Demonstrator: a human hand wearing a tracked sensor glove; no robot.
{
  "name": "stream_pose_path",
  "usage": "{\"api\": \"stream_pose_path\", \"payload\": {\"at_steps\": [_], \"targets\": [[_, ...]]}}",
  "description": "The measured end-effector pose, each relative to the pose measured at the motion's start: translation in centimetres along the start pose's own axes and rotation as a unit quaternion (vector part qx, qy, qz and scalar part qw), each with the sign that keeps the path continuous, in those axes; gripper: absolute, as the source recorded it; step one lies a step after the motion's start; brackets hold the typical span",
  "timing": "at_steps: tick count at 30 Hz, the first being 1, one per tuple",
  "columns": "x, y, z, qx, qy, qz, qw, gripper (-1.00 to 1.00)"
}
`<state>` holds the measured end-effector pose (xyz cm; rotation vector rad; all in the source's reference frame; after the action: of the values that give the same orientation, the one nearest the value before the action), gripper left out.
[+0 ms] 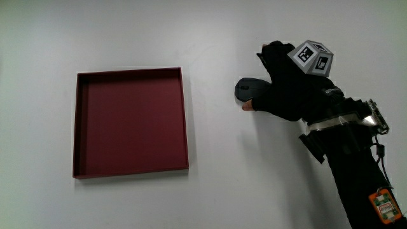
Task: Pick mouse from desk
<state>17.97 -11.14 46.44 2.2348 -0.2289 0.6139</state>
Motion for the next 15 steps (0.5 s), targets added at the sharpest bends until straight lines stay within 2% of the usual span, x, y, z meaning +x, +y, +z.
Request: {"api": "stream_pose_path", "payload": {"at_steps": [2,6,13,15], "targets": [[1.1,0.7,-0.4,-0.003,0.007,-0.015,0.9999,0.00],[2.1,1.4,-1.0,-0.002,0.017,-0.023,0.9996,0.00],[3.5,3.0,-2.5,-0.017,0.001,-0.051,0.9986,0.00],[3.4,3.1,-2.7,-0.018,-0.001,-0.051,0.9986,0.00]]}}
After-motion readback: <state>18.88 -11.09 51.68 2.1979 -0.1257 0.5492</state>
